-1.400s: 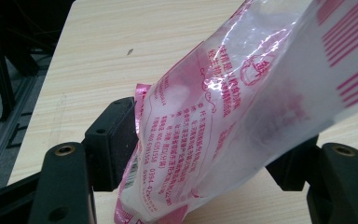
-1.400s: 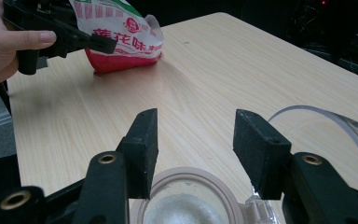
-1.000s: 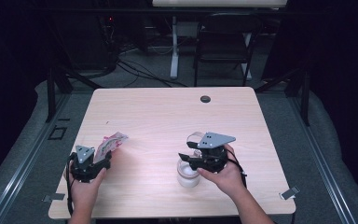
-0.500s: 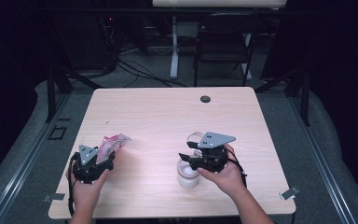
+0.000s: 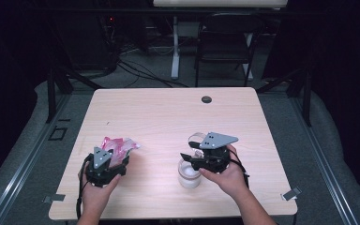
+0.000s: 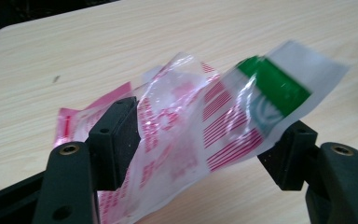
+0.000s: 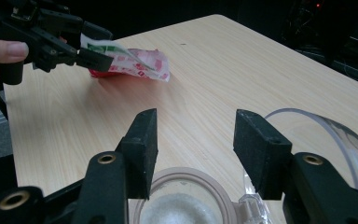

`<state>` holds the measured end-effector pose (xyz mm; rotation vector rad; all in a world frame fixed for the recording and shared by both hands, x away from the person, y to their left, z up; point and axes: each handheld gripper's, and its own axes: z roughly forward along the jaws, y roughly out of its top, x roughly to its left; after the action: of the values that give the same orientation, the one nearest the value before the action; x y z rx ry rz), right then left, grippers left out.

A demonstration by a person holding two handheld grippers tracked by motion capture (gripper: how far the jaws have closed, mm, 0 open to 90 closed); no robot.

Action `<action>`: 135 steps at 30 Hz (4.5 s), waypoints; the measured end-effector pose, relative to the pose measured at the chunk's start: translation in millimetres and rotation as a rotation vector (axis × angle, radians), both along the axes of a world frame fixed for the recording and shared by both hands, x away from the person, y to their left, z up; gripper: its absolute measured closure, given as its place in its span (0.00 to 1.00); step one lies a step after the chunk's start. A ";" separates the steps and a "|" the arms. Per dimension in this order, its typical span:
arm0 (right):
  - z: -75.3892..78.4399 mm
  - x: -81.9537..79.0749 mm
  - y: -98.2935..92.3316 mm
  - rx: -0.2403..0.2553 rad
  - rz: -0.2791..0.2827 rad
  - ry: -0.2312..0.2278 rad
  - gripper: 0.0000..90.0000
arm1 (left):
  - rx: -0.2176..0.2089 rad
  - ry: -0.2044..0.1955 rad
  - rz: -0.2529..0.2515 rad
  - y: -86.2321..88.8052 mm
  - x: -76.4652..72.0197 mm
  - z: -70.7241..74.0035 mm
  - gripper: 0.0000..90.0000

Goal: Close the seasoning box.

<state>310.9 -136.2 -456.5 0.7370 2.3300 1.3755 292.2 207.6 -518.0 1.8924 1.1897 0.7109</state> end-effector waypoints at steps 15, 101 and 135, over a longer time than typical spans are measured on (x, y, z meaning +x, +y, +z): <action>10.5 -8.0 -14.7 -0.012 -0.018 0.016 0.86 | 0.024 0.012 -0.126 -36.8 -0.4 0.9 0.39; -15.2 22.0 -67.8 0.032 -0.222 0.093 1.00 | 0.005 -0.005 -0.201 -59.6 -9.4 4.5 0.46; -11.3 10.3 -56.7 0.016 -0.190 0.072 1.00 | -0.005 -0.010 -0.205 -60.2 -5.4 6.5 0.46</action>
<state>321.2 -192.9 -467.8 1.0001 2.2369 1.3055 286.8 147.5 -511.5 1.9699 0.9735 0.6039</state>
